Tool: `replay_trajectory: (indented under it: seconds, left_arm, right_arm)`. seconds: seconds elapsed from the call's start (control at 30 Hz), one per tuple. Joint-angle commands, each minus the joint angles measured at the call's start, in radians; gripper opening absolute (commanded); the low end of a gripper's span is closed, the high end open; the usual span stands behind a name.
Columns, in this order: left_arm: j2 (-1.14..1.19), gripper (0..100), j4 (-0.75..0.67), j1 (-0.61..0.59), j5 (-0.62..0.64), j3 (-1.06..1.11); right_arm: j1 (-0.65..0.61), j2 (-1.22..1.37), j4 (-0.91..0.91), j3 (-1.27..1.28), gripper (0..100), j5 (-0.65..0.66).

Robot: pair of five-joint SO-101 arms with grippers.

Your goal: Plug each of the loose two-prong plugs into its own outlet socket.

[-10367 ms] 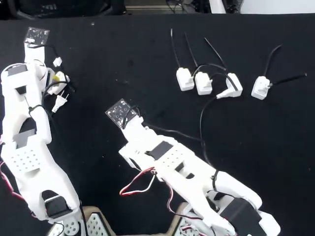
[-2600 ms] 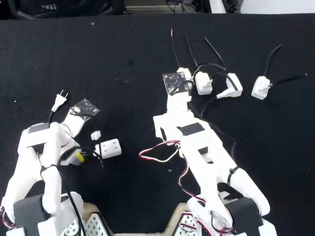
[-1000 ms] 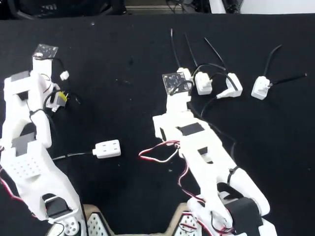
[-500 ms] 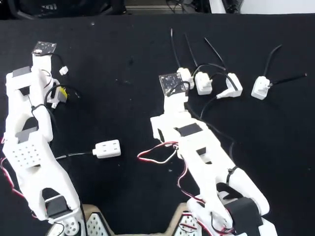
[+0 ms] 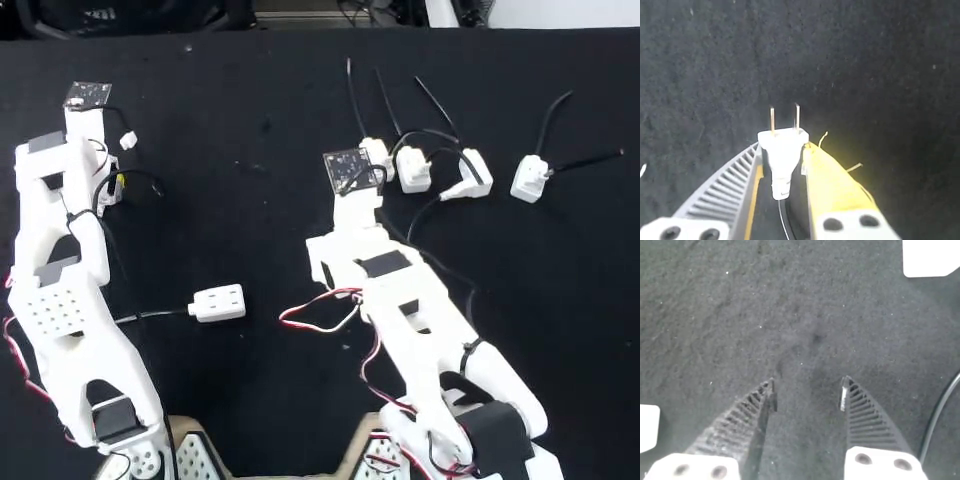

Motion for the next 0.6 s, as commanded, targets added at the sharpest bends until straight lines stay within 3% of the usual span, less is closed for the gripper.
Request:
replay_trajectory:
  seconds: [0.0, 0.23, 0.43, 0.57]
  left_arm:
    - [-0.061, 3, 0.124, 0.004, 0.012, -0.120]
    - [-0.112, 3, 0.342, 0.044, 0.163, -0.217]
    - [-0.209, 3, 0.508, 0.090, 0.173, -0.209]
    - [-0.295, 3, 0.523, 0.107, 0.173, -0.130]
  right_arm:
    - [-0.008, -0.051, 0.008, -0.056, 20.1, -0.005]
    - [-0.008, -0.051, 0.008, -0.056, 20.1, -0.005]
    - [-0.008, -0.051, 0.008, -0.056, 20.1, -0.005]
    - [-0.006, -0.051, 0.008, -0.056, 20.1, -0.005]
